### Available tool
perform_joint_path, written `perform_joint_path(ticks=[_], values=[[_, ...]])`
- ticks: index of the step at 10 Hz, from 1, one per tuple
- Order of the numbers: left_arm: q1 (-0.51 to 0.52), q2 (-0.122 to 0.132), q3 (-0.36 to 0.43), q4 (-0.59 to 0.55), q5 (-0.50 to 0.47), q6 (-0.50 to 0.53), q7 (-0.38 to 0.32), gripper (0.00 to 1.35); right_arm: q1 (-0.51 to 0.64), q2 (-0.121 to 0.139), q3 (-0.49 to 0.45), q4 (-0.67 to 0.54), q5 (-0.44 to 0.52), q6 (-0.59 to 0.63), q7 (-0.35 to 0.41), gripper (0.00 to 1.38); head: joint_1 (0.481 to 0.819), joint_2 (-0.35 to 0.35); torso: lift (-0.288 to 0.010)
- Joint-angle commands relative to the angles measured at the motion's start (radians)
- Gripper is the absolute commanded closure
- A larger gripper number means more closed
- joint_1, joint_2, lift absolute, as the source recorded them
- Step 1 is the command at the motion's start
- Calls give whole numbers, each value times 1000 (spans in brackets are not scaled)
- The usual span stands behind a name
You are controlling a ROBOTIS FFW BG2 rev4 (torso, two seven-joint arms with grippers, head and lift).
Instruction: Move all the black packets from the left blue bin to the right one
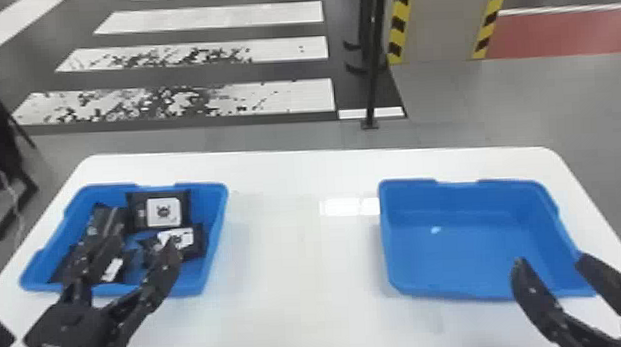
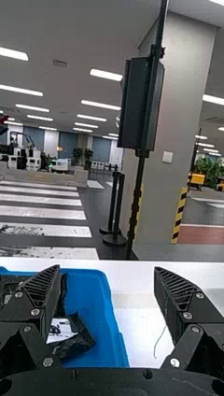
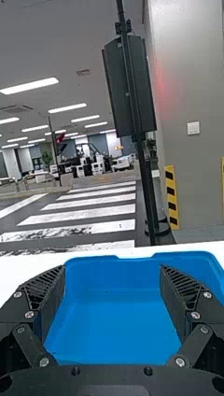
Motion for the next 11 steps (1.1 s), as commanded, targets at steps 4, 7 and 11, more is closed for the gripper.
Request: perform_joint_path(ticks=[4, 7, 11], values=[[-2, -3, -4, 0, 9, 5, 1, 371, -5, 0, 5, 7, 2, 0, 0, 300, 695, 33, -150], [-7, -3, -6, 5, -1, 22, -1, 371, -5, -2, 9, 12, -2, 0, 0, 300, 695, 32, -150], [-96, 49, 24, 20, -79, 164, -5, 371, -12, -2, 11, 22, -6, 0, 8, 300, 695, 55, -150]])
